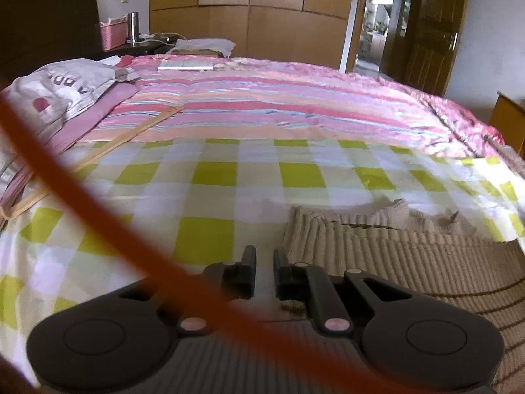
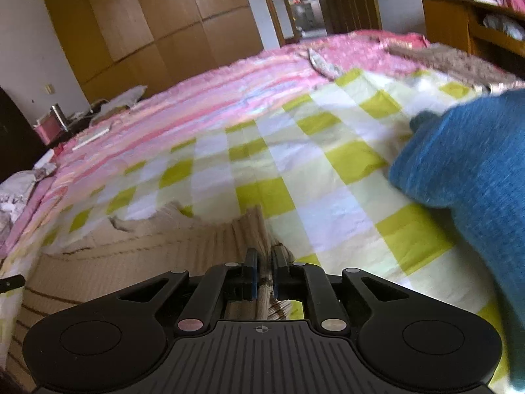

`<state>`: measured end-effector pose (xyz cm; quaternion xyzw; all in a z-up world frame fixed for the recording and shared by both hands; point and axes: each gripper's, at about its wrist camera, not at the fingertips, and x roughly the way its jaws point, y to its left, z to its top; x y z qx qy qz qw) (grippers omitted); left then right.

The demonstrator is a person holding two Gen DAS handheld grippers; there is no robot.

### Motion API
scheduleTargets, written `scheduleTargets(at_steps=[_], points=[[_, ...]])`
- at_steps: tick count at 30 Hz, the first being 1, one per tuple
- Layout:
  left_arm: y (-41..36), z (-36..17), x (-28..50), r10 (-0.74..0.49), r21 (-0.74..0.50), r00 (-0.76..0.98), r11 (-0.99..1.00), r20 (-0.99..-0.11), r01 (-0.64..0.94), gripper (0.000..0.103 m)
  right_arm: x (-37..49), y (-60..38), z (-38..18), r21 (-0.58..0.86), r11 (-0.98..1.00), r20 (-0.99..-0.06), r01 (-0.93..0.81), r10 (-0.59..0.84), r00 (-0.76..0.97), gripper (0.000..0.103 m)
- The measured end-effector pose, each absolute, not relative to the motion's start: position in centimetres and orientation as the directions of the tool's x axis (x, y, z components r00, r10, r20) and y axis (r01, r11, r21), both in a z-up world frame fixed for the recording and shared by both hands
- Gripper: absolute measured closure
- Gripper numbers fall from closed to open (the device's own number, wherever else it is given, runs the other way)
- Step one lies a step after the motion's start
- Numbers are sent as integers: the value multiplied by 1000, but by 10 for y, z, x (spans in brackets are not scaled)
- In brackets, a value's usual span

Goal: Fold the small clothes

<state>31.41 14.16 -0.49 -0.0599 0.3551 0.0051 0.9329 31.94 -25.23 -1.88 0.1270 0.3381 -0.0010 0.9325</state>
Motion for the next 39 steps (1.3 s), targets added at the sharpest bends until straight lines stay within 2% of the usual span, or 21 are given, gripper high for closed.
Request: scheduleTargets(at_steps=[3,6,11,16,20,29,32,39], points=[[136,2,288,-45,-100,766,995,-641,-24,86,291,-238,-3,222,975,-602,-3,140,786,91],[126,5,258,-101,-133,765,991,-635,21,85,266,-226,0,259,962,-617,-88,235,751,91],[109,-7,227,-171,-153,738,984,-653,93,85,232,-226,-17,303,951,-678,-69,266,686,91],[110,-36,229,-151,-161,676,986,-722,48,85,221,-232,-43,229,973,-759,-16,189,623,92],[117,-39,227,-149,-178,672,984,-725,26,85,223,-239,-49,206,978,-768,-5,165,618,103],[110,-28,216,-83,-123,682,992,-727,-10,85,216,-238,-44,199,980,-761,-8,160,628,103],[103,-20,210,-57,-71,702,997,-710,10,85,210,-238,-37,222,975,-743,-6,173,647,94],[96,-18,205,-53,-49,685,998,-726,24,85,206,-236,-43,231,973,-758,4,177,628,94]])
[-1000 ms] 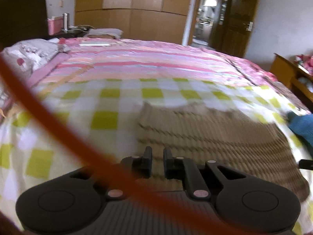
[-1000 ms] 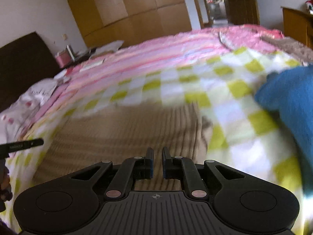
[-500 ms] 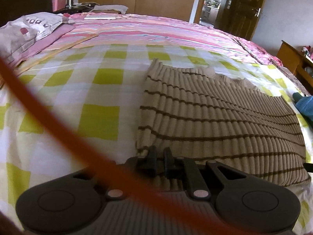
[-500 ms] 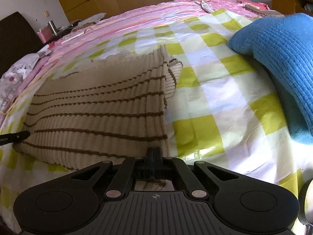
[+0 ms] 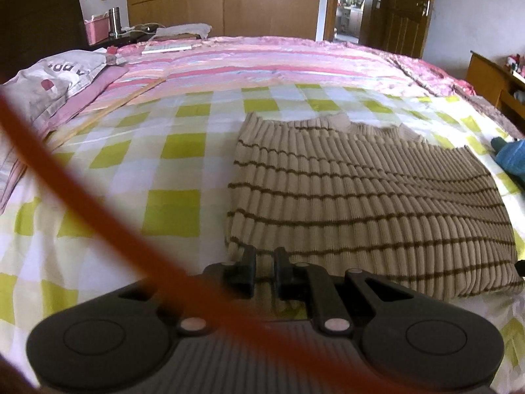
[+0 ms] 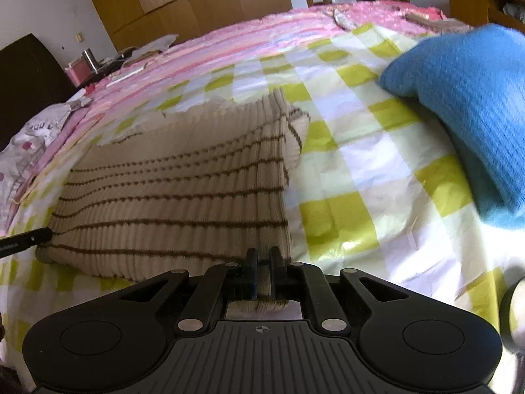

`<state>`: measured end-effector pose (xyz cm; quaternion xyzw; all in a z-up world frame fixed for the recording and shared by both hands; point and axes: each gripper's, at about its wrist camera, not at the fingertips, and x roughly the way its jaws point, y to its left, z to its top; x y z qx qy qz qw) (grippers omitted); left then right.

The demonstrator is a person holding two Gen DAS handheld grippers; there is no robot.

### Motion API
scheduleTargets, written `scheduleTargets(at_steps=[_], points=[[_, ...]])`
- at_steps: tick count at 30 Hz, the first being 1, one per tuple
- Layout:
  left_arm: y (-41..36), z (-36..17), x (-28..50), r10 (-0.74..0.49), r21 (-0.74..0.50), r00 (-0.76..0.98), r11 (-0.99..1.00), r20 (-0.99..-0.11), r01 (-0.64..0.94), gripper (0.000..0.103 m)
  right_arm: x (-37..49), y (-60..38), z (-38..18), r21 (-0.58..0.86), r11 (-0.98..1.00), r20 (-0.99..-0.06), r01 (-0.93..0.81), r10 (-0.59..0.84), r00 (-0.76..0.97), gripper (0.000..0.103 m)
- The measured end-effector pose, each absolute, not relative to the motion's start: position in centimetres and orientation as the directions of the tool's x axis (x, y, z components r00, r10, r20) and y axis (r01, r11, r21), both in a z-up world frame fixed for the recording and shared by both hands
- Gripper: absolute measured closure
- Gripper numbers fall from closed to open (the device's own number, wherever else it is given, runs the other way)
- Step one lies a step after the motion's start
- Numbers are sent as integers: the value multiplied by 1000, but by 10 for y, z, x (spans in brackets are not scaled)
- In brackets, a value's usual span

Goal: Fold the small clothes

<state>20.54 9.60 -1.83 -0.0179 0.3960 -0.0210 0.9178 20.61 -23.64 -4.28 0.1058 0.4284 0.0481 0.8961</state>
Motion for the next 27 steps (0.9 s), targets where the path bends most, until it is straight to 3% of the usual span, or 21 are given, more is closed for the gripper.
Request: scheduleTargets(at_steps=[4,20,23,27], points=[[88,-12,197,-51,-31,687,999,-725,41,85,199,-236,-39,202,979,-751,1,154,642,90],[30,3,190,-54,71,697,986,-715,149,83,190,-250,-43,327,944,-711,39,218,669,86],[19,0,192,-46,101,694,980,-719,169,76,194,-252,-47,348,937,-700,41,230,676,86],[0,-2,193,-44,138,689,968,-723,207,75,196,-257,-50,375,926,-685,46,244,687,85]])
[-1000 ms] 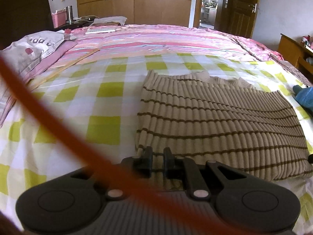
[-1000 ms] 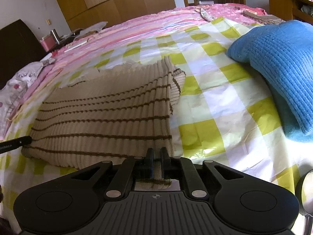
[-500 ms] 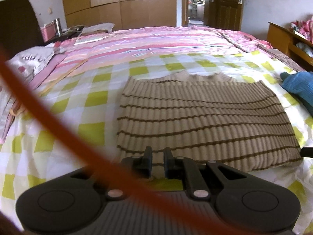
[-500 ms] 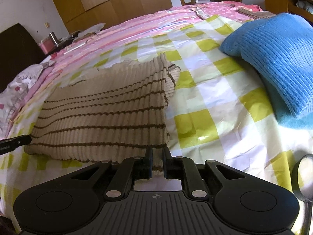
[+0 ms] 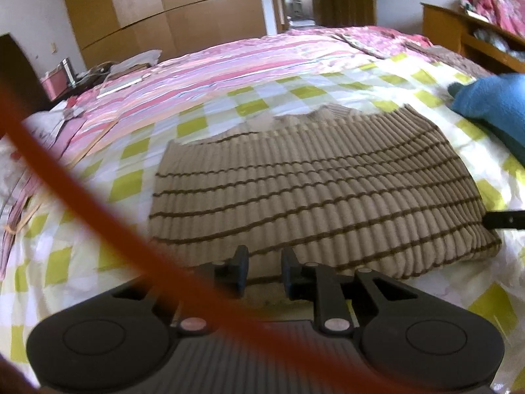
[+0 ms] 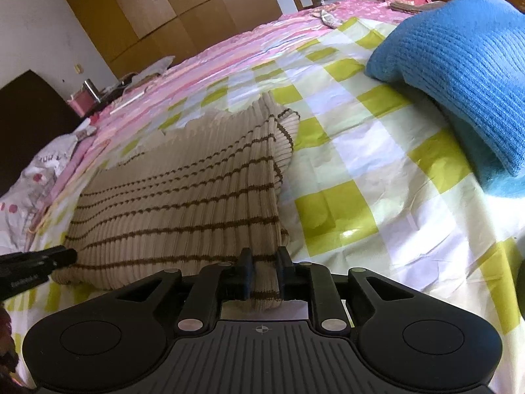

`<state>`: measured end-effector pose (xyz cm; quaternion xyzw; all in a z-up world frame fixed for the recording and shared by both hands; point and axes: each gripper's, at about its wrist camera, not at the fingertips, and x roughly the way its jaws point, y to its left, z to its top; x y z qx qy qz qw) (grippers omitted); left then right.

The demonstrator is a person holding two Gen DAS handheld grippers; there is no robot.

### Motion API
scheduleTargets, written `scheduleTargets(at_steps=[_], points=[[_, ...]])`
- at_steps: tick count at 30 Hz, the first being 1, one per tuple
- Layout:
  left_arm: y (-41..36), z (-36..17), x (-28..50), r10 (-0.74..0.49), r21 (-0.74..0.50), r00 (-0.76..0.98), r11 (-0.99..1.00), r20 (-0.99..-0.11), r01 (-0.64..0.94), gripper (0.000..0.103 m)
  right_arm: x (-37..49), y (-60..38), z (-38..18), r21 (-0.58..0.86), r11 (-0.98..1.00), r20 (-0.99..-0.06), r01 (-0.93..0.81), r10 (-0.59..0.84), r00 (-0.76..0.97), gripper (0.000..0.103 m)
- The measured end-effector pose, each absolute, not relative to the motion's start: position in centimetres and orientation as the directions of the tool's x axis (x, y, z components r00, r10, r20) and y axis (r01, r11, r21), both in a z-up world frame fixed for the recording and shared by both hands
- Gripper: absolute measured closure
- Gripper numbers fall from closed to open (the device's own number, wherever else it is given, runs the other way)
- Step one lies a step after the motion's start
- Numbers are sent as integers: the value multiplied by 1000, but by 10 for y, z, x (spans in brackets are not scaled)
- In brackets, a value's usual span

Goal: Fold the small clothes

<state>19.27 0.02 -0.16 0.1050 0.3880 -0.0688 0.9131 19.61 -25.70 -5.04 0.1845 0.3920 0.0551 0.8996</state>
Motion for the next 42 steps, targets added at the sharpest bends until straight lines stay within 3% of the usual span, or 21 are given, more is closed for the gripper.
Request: scheduleTargets(at_steps=[21,42], points=[[-89,-20,185,-33,320,685,867,-728,382,70,197,-289,-72,509,859,-605,52,314,732,74],[-126,-30,156,-108,377,709,786,-697,490,70,199,-301,-76,562,827,-578,36,361,732,72]])
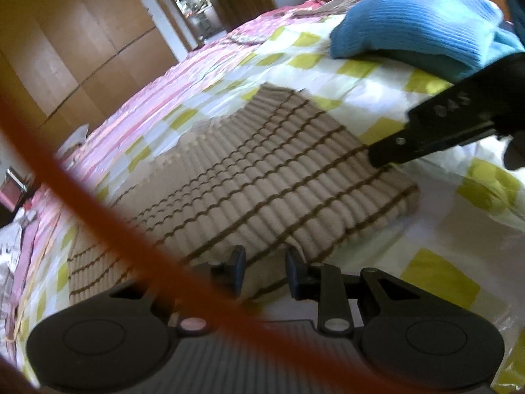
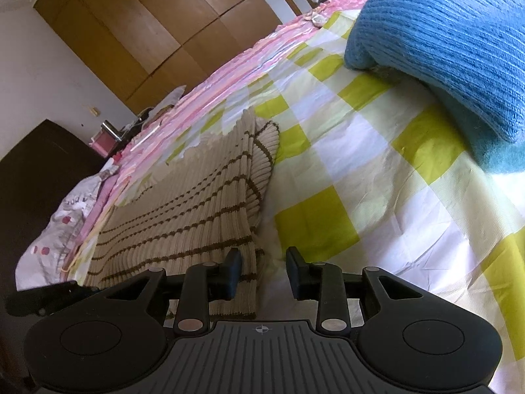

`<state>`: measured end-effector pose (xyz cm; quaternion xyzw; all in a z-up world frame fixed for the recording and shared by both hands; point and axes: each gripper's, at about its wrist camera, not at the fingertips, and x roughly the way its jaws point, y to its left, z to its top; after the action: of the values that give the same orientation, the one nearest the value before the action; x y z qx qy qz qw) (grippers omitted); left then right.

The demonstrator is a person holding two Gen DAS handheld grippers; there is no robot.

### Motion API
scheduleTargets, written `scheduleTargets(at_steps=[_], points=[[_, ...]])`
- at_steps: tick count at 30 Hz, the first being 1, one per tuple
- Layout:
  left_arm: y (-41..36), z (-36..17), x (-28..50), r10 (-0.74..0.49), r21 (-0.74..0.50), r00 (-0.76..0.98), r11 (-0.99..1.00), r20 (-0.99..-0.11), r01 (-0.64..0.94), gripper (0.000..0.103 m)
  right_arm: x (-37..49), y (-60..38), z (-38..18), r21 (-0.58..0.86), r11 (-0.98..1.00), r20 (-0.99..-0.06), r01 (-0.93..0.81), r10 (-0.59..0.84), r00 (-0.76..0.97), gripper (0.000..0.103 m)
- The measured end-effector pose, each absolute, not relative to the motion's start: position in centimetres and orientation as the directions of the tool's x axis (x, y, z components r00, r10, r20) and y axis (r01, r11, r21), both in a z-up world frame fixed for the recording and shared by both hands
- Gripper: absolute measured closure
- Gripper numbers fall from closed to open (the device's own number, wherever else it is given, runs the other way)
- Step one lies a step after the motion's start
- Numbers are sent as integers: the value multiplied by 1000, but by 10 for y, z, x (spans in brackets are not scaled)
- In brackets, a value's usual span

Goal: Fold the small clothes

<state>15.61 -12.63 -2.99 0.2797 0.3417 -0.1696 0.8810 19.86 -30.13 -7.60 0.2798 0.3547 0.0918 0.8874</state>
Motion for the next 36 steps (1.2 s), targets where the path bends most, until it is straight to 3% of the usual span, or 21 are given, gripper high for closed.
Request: scheduleTargets(at_steps=[6,10,20,26,28,31,36], points=[[-134,-30,138,-188,362,708,754,-681,548,70,199,-303,-77,573,819,-576,39,368,730,71],[-149,-34,125,-214,427,736,697,-642,575,61,200,-307,-78,595,802,-567,48,376,733,71],[-177,-58,124,-203,552,803,631,-561,545,53,200,-322,-80,673,737,-530,65,419,737,71],[-186,-64,122,-216,609,837,598,-503,521,53,200,-325,-81,703,708,-507,64,437,743,66],[-181,-60,114,-249,567,817,616,-520,548,53,203,-327,-81,725,686,-488,55,456,744,65],[-173,-59,106,-256,560,819,624,-513,545,50,209,-330,-83,761,645,-470,66,480,741,55],[-169,-67,82,-270,627,841,568,-470,533,50,216,-330,-86,791,607,-461,76,510,726,55]])
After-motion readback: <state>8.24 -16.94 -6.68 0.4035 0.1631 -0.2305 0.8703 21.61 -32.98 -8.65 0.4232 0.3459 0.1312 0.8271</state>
